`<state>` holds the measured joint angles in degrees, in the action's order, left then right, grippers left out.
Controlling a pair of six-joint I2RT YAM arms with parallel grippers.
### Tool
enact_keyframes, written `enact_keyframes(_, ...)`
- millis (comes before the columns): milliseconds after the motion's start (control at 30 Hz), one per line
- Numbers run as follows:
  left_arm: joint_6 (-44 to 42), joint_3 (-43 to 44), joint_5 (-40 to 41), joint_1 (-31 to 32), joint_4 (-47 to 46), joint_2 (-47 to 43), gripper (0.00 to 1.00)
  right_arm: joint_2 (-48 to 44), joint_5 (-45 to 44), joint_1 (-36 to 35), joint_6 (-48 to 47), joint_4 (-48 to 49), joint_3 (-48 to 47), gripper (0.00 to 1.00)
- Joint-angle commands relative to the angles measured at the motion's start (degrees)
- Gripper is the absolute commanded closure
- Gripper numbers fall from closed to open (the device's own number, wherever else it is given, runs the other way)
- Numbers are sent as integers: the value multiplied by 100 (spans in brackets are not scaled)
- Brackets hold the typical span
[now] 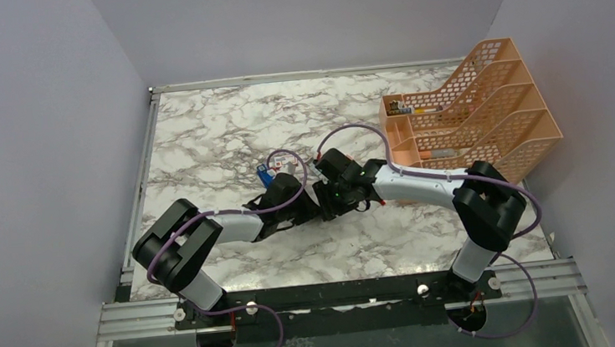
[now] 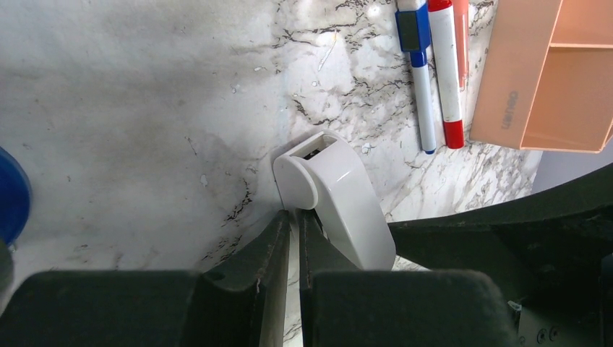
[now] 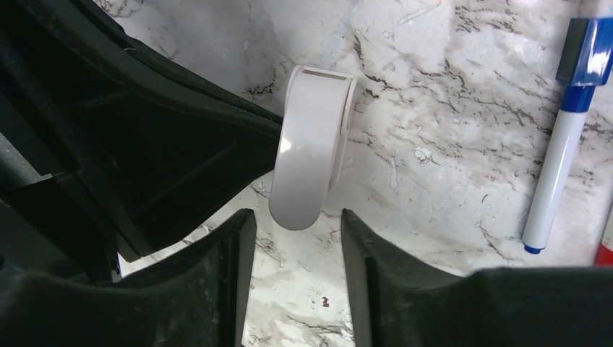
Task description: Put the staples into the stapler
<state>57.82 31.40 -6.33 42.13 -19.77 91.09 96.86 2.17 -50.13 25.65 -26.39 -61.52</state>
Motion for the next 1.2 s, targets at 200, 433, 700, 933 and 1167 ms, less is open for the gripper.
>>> enact_keyframes(200,-368,75,587,48,941,402,90,-189,-397,21,128,231,-154,73)
enact_keyframes(433,-421,138,589,70,1028,458,90,-373,-748,21,225,75,-606,74)
enact_keyframes(700,-430,141,592,84,1025,494,90,-84,-889,21,266,-35,-888,74)
enact_keyframes(933,-464,147,591,85,1020,504,90,36,-1149,21,312,-27,-1045,74)
enact_keyframes(1167,-465,189,484,90,934,479,90,-196,-710,23,187,56,-569,62)
